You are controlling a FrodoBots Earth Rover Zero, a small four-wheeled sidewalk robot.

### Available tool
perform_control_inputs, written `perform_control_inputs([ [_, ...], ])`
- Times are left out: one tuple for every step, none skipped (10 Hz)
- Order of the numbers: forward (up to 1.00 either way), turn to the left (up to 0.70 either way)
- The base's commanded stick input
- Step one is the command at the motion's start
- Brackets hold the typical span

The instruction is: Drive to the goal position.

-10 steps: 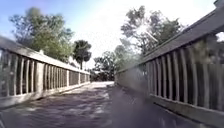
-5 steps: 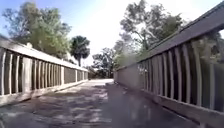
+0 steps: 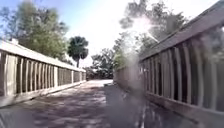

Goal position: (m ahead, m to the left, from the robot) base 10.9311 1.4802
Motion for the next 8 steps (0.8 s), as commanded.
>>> perform_control_inputs([
  [0.7, 0.0],
  [0.7, 0.0],
  [0.7, 0.0],
  [0.7, 0.0],
  [0.7, 0.0],
  [0.7, 0.0],
  [0.7, 0.0],
  [0.7, 0.05],
])
